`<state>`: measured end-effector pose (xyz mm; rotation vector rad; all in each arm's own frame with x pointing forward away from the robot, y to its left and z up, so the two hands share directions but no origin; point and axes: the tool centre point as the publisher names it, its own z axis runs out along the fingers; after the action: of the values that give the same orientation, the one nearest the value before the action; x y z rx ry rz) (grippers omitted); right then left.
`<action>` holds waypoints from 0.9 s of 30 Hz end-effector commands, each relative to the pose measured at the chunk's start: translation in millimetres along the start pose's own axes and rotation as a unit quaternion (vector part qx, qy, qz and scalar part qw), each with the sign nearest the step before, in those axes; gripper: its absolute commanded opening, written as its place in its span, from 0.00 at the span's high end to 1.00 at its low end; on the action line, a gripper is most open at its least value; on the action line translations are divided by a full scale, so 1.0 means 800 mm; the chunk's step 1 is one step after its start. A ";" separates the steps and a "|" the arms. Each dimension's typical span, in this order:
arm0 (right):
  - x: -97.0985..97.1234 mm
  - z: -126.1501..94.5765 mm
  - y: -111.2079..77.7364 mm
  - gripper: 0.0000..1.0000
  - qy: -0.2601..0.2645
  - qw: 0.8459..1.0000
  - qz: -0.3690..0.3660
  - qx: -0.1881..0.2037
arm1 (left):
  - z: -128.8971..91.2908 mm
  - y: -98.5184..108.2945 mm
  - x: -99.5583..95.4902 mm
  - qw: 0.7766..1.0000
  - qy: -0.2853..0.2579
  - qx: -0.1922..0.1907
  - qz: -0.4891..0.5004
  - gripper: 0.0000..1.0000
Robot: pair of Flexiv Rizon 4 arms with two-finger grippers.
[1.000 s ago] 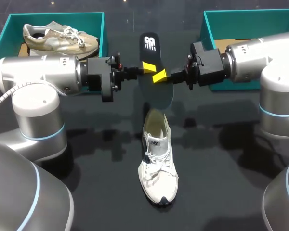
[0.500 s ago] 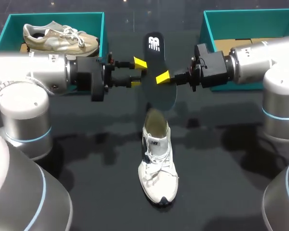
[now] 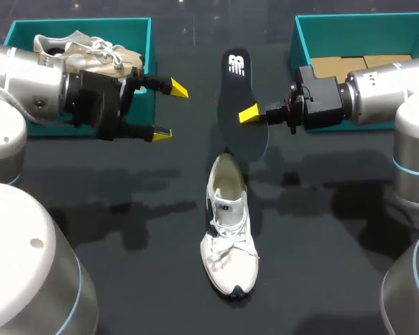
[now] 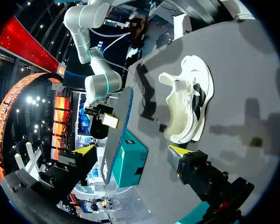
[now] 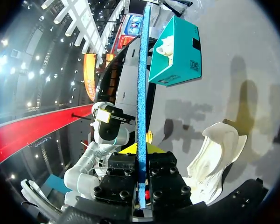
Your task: Take the shoe out of the shoebox, open the shoe tongue, remove and reinsert the insole, then place the shoe into the shoebox
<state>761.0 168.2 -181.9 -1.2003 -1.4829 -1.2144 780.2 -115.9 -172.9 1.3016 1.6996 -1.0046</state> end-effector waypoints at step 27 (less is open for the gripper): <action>-0.012 -0.041 0.018 1.00 -0.035 0.993 -0.109 -0.037 | -0.029 -0.027 0.048 0.935 0.161 -0.186 -0.256 0.00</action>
<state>778.1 134.6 -183.8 -1.1611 -1.6666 -1.3994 754.3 -80.7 -201.5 0.8717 2.3700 -0.8761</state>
